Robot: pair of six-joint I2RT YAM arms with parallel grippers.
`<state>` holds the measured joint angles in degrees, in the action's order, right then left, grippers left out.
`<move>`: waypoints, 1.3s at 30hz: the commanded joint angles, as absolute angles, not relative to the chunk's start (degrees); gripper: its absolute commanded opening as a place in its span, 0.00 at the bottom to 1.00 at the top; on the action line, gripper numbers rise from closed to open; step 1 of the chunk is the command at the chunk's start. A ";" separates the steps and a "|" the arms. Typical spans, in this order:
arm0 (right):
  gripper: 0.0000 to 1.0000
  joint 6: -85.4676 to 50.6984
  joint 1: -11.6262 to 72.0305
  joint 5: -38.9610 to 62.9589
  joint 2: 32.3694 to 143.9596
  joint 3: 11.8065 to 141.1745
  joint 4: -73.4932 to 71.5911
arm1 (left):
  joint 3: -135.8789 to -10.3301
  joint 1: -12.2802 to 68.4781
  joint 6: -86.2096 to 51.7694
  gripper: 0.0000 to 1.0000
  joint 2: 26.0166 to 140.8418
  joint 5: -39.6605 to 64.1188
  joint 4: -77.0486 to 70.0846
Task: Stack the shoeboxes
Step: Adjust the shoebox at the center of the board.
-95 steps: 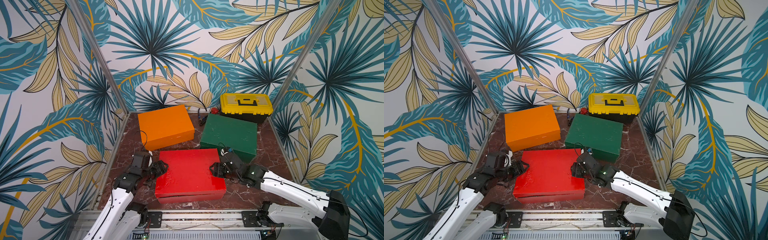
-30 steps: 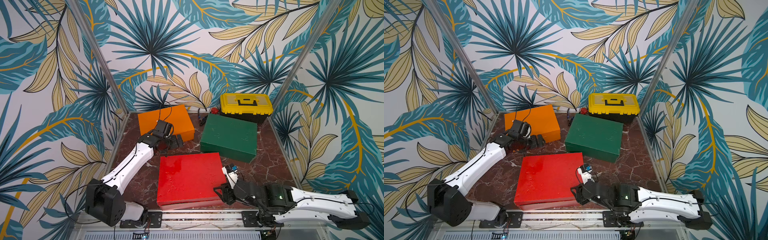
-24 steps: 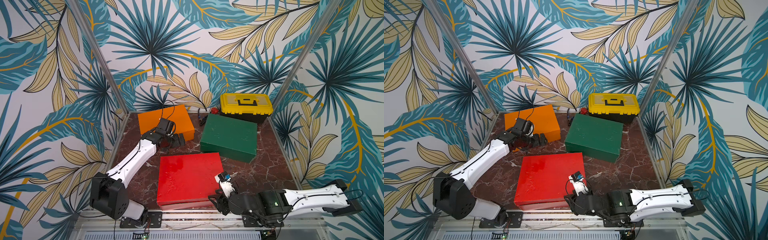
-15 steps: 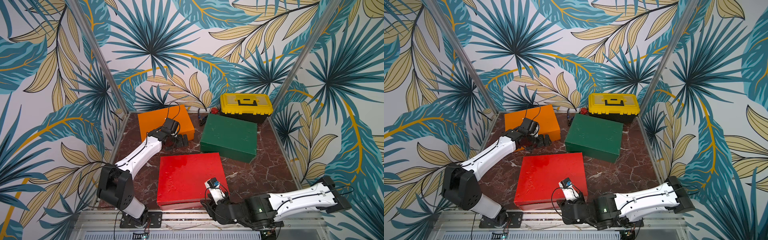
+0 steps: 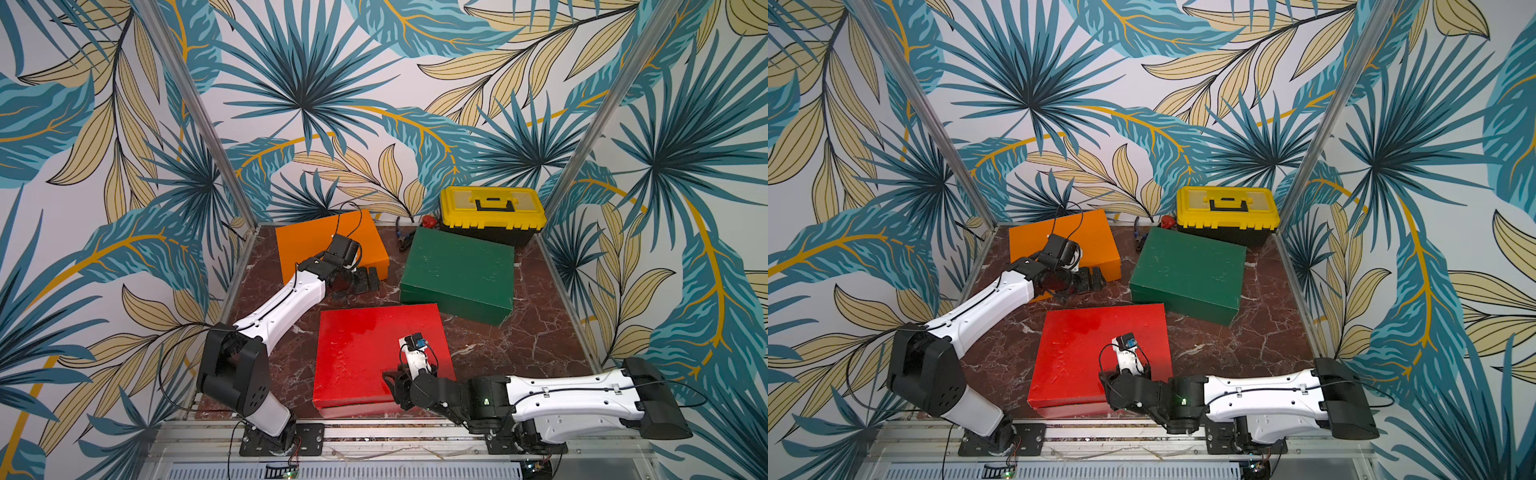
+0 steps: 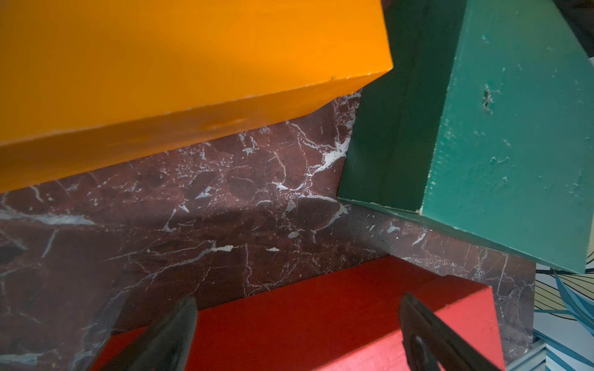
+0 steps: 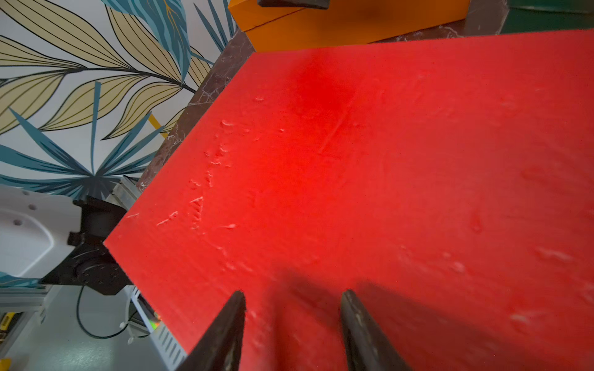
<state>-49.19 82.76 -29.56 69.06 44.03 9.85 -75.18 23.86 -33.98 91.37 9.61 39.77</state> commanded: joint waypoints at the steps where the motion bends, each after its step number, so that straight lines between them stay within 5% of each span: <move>1: 0.66 -46.15 82.36 -30.11 67.74 44.27 21.88 | -78.77 24.08 -32.89 0.99 92.87 10.83 38.85; 14: 0.99 -48.93 82.44 -32.51 41.39 41.60 52.01 | -80.25 24.06 -32.17 0.99 94.67 10.53 38.93; 21: 0.99 -47.27 82.50 -23.94 36.30 34.65 48.14 | -80.07 24.01 -32.65 0.99 95.62 10.53 38.85; 33: 0.99 -44.95 81.82 -23.02 47.23 30.58 28.76 | -79.72 24.02 -32.48 0.99 95.51 11.49 38.85; 39: 0.99 -43.58 69.44 -14.32 55.00 30.81 20.05 | -80.33 24.01 -31.73 0.99 97.06 11.89 38.91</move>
